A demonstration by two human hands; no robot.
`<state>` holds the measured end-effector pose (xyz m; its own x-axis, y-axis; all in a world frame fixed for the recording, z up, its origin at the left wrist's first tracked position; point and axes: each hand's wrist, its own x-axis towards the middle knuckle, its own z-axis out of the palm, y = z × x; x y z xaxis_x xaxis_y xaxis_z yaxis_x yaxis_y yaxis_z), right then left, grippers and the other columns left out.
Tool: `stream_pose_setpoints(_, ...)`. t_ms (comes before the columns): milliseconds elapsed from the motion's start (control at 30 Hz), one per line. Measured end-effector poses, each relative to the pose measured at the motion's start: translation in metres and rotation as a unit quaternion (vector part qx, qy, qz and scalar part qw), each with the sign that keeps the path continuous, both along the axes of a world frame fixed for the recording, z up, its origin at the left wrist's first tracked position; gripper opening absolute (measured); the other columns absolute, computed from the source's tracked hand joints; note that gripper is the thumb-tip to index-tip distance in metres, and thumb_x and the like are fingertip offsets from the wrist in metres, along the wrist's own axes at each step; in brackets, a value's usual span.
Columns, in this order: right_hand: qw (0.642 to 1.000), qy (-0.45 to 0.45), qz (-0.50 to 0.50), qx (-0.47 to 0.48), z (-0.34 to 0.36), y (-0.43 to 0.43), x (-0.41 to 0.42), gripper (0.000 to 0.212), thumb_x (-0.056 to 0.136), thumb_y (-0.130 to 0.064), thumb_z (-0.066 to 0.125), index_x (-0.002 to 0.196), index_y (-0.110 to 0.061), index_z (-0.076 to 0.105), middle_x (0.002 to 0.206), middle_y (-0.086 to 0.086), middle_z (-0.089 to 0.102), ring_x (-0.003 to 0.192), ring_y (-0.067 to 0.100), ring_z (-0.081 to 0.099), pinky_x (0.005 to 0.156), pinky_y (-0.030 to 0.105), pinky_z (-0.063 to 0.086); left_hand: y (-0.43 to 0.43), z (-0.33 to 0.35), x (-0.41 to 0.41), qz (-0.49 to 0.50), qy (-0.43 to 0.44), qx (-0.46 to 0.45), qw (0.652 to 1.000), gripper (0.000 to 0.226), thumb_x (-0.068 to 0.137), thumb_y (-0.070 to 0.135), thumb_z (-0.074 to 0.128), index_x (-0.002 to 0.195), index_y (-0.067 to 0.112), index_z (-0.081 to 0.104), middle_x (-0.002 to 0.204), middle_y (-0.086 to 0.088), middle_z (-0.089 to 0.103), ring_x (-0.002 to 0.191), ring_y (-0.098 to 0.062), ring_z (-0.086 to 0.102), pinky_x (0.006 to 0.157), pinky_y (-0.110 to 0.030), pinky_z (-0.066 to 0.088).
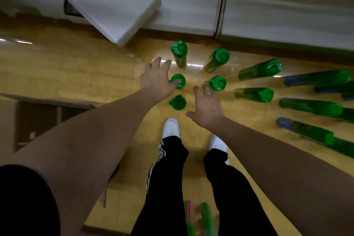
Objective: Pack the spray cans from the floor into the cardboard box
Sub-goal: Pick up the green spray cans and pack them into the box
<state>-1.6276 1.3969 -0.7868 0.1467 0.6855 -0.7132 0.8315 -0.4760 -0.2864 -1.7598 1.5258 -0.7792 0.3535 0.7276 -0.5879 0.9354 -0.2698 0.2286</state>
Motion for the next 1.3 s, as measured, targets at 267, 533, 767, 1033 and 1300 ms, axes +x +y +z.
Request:
stream_pose_setpoints(267, 0.998, 0.024, 0.054, 0.033, -0.113, -0.006, -0.05, 0.084, 0.088, -0.044, 0.071, 0.153, -0.018, 0.024, 0.155, 0.019, 0.023, 0.139, 0.038, 0.03, 0.109, 0.047, 0.035, 0.02, -0.11, 0.011, 0.03, -0.066, -0.043, 0.996, 0.074, 0.088, 0.052, 0.069, 0.153, 0.028, 0.042, 0.159, -0.007, 0.035, 0.145, -0.028, 0.033, 0.115, -0.038, 0.033)
stream_pose_setpoints(533, 0.996, 0.018, -0.005, 0.084, -0.158, -0.002, -0.084, 0.065, 0.083, -0.018, 0.077, 0.139, -0.011, 0.044, 0.148, 0.024, 0.031, 0.13, 0.044, 0.039, 0.098, 0.051, 0.048, 0.025, -0.169, 0.038, 0.027, -0.067, -0.115, 0.991, 0.085, 0.076, 0.064, 0.076, 0.147, 0.024, 0.052, 0.147, -0.006, 0.053, 0.135, -0.024, 0.048, 0.107, -0.035, 0.042)
stream_pose_setpoints(767, 0.989, 0.023, -0.023, 0.143, -0.169, -0.011, -0.08, 0.058, 0.068, 0.007, 0.071, 0.123, -0.006, 0.058, 0.121, 0.023, 0.051, 0.105, 0.044, 0.053, 0.071, 0.048, 0.057, 0.025, -0.18, 0.05, -0.024, 0.014, -0.102, 0.994, 0.061, 0.06, 0.044, 0.09, 0.116, 0.027, 0.07, 0.114, 0.002, 0.066, 0.103, -0.017, 0.062, 0.069, -0.027, 0.047)
stream_pose_setpoints(1033, 0.991, 0.04, -0.043, 0.124, -0.14, -0.025, -0.063, 0.053, 0.076, 0.004, 0.065, 0.128, -0.004, 0.057, 0.124, 0.022, 0.049, 0.109, 0.042, 0.05, 0.077, 0.049, 0.055, 0.01, -0.151, 0.03, -0.028, 0.021, -0.049, 0.998, 0.056, 0.066, 0.038, 0.086, 0.12, 0.029, 0.072, 0.113, 0.003, 0.068, 0.099, -0.018, 0.063, 0.071, -0.026, 0.047)
stream_pose_setpoints(1300, 0.992, 0.034, 0.001, 0.123, -0.032, -0.02, -0.048, 0.053, 0.083, -0.001, 0.059, 0.134, -0.01, 0.05, 0.128, 0.016, 0.044, 0.114, 0.035, 0.046, 0.087, 0.041, 0.049, 0.008, -0.028, -0.007, 0.047, -0.003, -0.03, 0.998, 0.048, 0.072, 0.037, 0.085, 0.117, 0.026, 0.073, 0.11, 0.004, 0.068, 0.09, -0.013, 0.054, 0.072, -0.026, 0.048)
